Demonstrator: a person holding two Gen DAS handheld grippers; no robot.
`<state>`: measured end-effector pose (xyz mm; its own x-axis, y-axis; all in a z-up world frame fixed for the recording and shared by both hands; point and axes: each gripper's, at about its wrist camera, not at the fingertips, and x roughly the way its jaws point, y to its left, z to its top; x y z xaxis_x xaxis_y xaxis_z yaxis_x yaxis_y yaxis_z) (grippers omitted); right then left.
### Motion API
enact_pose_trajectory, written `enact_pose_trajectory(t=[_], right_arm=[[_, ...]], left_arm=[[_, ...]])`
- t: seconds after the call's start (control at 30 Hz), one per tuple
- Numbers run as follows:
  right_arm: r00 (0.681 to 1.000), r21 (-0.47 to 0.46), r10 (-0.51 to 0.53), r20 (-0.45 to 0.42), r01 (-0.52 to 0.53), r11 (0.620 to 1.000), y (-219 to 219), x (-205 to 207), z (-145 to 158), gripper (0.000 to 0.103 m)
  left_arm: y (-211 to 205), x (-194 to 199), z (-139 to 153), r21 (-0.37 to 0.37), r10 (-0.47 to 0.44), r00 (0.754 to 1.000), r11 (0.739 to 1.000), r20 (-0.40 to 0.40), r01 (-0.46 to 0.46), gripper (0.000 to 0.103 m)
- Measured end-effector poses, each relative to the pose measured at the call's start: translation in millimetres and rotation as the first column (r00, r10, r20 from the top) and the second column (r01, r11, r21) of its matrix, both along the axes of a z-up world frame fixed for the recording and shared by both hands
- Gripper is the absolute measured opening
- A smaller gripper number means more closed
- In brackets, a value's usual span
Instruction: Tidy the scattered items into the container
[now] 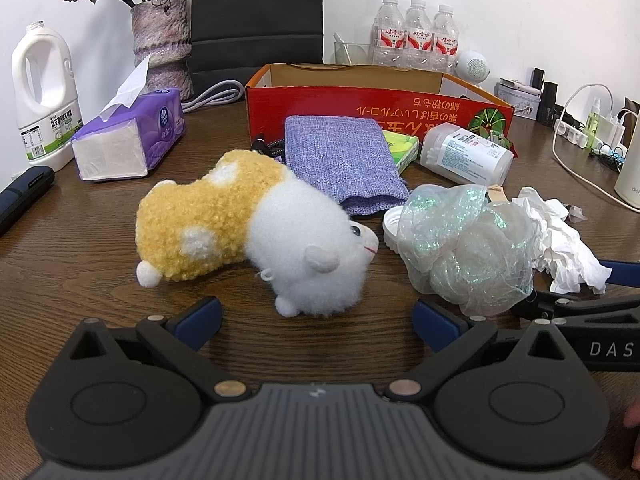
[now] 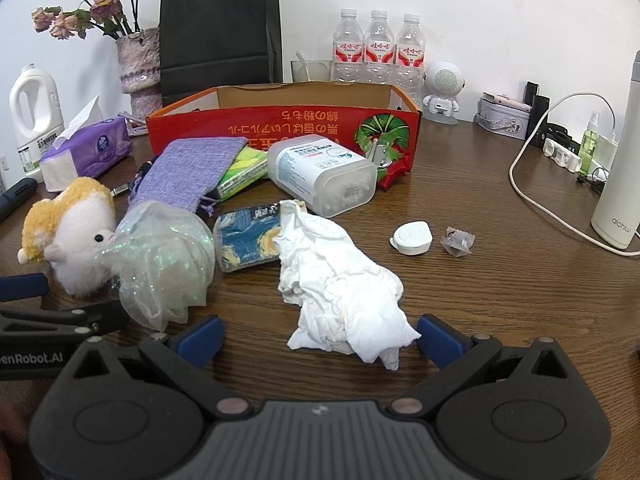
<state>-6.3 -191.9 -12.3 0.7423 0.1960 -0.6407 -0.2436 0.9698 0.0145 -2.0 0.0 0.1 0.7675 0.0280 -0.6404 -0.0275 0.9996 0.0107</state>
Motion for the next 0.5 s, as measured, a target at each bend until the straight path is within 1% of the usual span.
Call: enact_pose_trajectory(t=[0.17, 0.3, 0.37, 0.4, 0.43, 0.5], right_arm=[[1.000, 0.000, -0.006, 0.001, 0.006, 1.000, -0.1, -1.7, -0.4, 0.103], [1.000, 0.007, 0.017, 0.001, -0.017, 1.000, -2.7, -2.3, 1.0, 0.103], [0.999, 0.027, 0.034, 0.017, -0.035, 0.999, -6.2, -7.5, 9.5, 0.103], [0.998, 0.034, 0.047, 0.036, -0.048, 0.998, -7.8, -11.6, 15.8, 0.103], [0.996, 0.034, 0.065, 0.065, -0.067, 0.997, -9.5, -16.8, 23.9, 0.103], [0.986, 0.018, 0.096, 0.138, -0.099, 0.995, -11.4, -26.1, 38.3, 0.101]], left_arm=[[-0.4, 0.2, -0.5, 0.000, 0.004, 1.000, 1.000, 0.000, -0.004, 0.103], [1.6, -3.0, 3.7, -0.003, -0.008, 1.000, 1.000, 0.019, 0.009, 0.103], [8.0, -12.5, 15.7, -0.023, -0.002, 0.997, 1.000, 0.078, 0.004, 0.103], [12.2, -19.4, 25.4, -0.029, 0.000, 0.992, 1.000, 0.123, 0.003, 0.103], [17.3, -26.7, 35.5, -0.031, -0.003, 0.984, 0.999, 0.176, 0.008, 0.103], [29.2, -36.4, 49.3, -0.011, 0.000, 0.963, 1.000, 0.270, 0.003, 0.103]])
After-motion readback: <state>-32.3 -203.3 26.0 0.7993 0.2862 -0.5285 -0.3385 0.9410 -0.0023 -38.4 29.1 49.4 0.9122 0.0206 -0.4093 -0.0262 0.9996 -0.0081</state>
